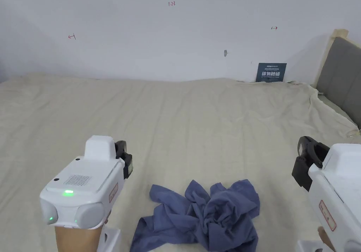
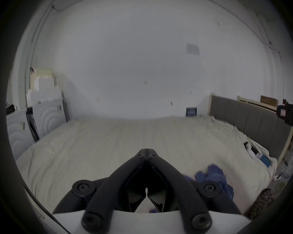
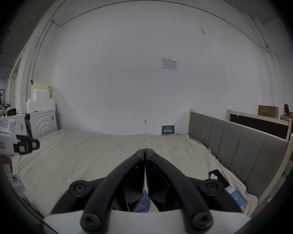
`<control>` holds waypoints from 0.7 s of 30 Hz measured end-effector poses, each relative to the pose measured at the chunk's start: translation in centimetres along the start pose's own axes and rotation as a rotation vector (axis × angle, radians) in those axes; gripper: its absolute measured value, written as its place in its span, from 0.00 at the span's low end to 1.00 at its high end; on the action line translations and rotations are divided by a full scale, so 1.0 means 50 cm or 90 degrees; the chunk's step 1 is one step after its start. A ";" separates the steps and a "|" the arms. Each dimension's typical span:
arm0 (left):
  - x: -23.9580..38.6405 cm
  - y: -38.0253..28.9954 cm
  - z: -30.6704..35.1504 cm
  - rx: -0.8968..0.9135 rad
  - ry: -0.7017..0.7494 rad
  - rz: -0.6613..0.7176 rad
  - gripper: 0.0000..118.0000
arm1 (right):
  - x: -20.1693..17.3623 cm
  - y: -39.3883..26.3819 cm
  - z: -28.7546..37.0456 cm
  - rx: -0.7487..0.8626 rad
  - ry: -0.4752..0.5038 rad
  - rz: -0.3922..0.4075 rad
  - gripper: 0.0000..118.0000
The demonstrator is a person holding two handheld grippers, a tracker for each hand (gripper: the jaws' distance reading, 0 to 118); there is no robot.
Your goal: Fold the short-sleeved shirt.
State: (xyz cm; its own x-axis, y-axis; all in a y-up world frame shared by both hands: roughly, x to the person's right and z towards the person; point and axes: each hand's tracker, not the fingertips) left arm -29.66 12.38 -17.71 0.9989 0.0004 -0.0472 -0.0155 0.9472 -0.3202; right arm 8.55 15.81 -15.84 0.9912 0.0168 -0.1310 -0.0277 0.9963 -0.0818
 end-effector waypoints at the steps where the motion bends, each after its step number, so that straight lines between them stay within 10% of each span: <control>1: -0.001 -0.010 -0.012 -0.032 -0.004 0.008 0.00 | 0.001 -0.002 0.000 -0.001 0.000 -0.001 0.00; 14: 0.012 -0.238 -0.119 -0.353 -0.054 0.081 0.00 | 0.006 -0.029 -0.009 -0.031 0.003 -0.006 0.00; 21: 0.021 -0.307 -0.144 -0.430 -0.035 0.084 0.74 | 0.007 -0.042 -0.014 -0.046 0.007 -0.007 0.00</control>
State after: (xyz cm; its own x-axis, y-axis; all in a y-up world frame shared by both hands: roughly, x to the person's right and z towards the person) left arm -28.67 -4.46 -19.67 0.9874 0.1347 -0.0835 -0.1431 0.5315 -0.8349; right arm 8.87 13.68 -16.41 0.9901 0.0049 -0.1405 -0.0268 0.9877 -0.1544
